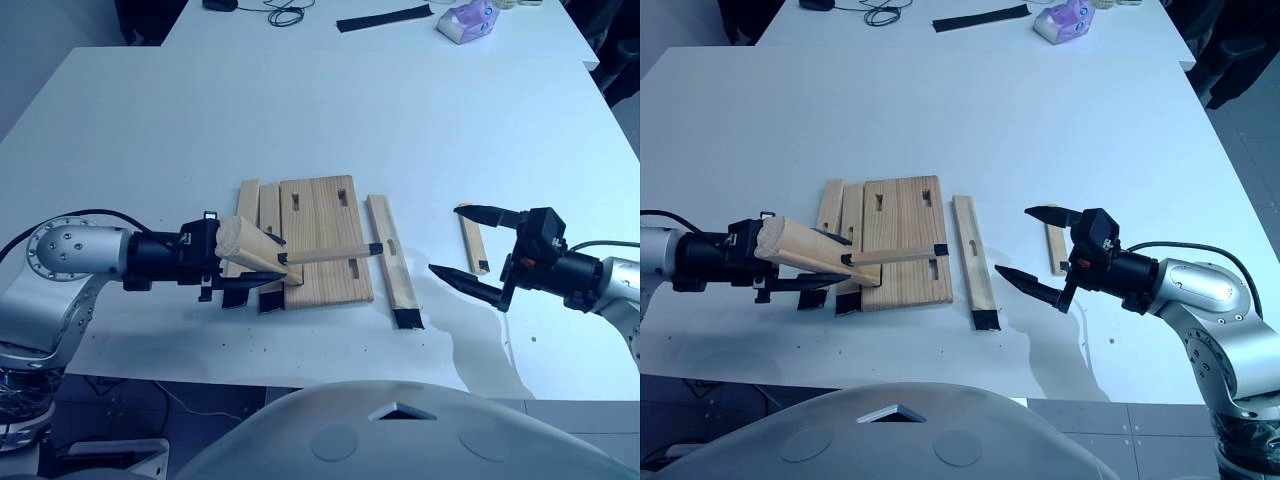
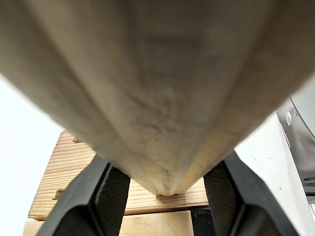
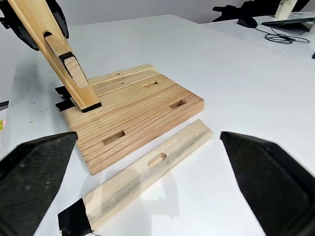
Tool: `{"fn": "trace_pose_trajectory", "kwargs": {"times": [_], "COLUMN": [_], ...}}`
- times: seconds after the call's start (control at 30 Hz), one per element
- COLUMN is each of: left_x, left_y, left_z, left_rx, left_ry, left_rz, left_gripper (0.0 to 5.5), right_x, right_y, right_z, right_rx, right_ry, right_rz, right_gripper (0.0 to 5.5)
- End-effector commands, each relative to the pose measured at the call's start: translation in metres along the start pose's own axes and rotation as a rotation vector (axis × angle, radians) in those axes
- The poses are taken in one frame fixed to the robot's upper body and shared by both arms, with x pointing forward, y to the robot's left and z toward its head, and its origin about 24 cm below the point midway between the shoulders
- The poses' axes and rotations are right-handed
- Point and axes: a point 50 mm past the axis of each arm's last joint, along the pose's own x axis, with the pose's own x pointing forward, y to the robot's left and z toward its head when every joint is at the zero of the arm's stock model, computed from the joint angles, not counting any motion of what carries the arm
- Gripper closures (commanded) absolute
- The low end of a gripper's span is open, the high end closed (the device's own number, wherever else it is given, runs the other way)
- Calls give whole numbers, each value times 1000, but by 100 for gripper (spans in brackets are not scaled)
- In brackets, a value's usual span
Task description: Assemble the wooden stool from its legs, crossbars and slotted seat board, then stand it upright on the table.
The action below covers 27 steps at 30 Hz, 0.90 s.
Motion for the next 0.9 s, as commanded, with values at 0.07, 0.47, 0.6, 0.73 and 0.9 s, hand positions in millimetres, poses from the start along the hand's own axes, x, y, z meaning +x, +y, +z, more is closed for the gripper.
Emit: {"fn": "trace_pose_trajectory", "kwargs": {"times": [0.07, 0.47, 0.6, 0.73, 0.9], "left_x": [8, 17, 23, 27, 32], "left_y": [-3, 13, 20, 27, 24], "left_z": [-22, -28, -29, -31, -38], "left_rx": [-62, -124, -171, -184, -171], "left_ry": [112, 85, 99, 143, 198], "left_rz": [-16, -23, -36, -50, -83], "left_gripper": [342, 342, 342, 342, 342], "right_x": [2, 3, 5, 8, 11], "right_y": [-3, -3, -2, -1, 1], "right_z": [4, 6, 5, 4, 3], "right_rx": [-35, -45, -42, -40, -36], "right_ry": [9, 20, 21, 20, 16], "right_rz": [18, 48, 55, 63, 69], "right_gripper": [13, 13, 13, 13, 13]}}
